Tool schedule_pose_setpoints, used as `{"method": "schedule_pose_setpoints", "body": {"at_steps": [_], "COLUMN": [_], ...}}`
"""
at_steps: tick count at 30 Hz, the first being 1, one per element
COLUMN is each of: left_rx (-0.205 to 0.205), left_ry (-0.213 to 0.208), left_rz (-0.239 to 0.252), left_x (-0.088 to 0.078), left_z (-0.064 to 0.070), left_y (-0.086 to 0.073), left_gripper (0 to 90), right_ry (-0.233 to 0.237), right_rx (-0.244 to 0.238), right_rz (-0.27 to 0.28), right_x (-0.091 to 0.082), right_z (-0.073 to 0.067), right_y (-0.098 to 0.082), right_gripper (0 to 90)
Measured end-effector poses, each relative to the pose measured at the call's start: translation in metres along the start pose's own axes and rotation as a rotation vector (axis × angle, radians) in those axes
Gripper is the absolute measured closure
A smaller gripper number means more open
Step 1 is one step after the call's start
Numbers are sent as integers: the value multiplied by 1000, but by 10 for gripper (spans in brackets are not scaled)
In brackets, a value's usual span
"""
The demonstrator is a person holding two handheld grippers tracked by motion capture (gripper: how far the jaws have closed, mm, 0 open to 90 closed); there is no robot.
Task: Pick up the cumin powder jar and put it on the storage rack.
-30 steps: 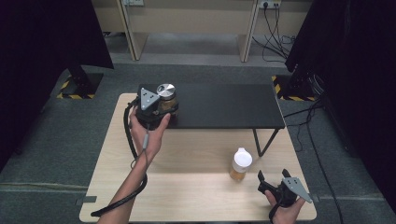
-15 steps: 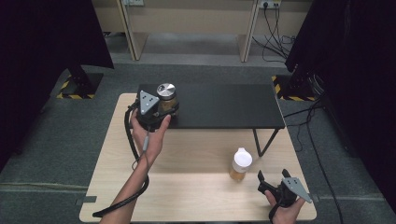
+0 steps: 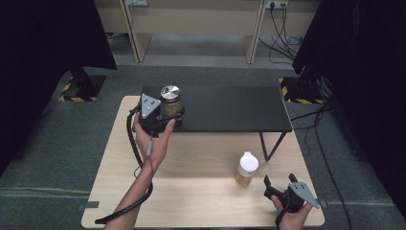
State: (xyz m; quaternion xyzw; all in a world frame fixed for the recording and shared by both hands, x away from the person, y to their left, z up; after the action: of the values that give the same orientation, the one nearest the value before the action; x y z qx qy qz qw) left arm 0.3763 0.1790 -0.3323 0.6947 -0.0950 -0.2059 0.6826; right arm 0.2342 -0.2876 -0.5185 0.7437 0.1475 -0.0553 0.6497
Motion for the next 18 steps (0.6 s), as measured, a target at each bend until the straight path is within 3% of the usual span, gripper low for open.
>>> {"method": "schedule_pose_setpoints", "body": {"at_steps": [10, 18], "left_rx": [23, 49], "left_ry": [8, 0], "left_rz": [63, 83], "left_x": [-24, -40], "left_z": [0, 2], "left_y": [-11, -17], "left_gripper": [0, 1], "right_ry": [0, -3], "right_rx": [0, -2], "right_rz": [0, 1], "right_x": [0, 0], "right_z": [0, -1], "right_y": [0, 0], "right_gripper": [26, 26]}}
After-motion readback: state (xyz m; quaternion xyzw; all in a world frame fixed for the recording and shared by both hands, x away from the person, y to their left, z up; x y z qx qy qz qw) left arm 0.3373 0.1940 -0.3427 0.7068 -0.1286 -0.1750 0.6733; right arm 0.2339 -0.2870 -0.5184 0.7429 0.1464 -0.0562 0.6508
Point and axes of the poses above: each handheld gripper's, and its own axes: x roughly forward along the jaws, y roughly out of its top, z roughly to its right, the point moved 7 cm from there along x, roughly forward along the jaws, and after that the axes turned 2 degrees about x, right-handed, at the moved point
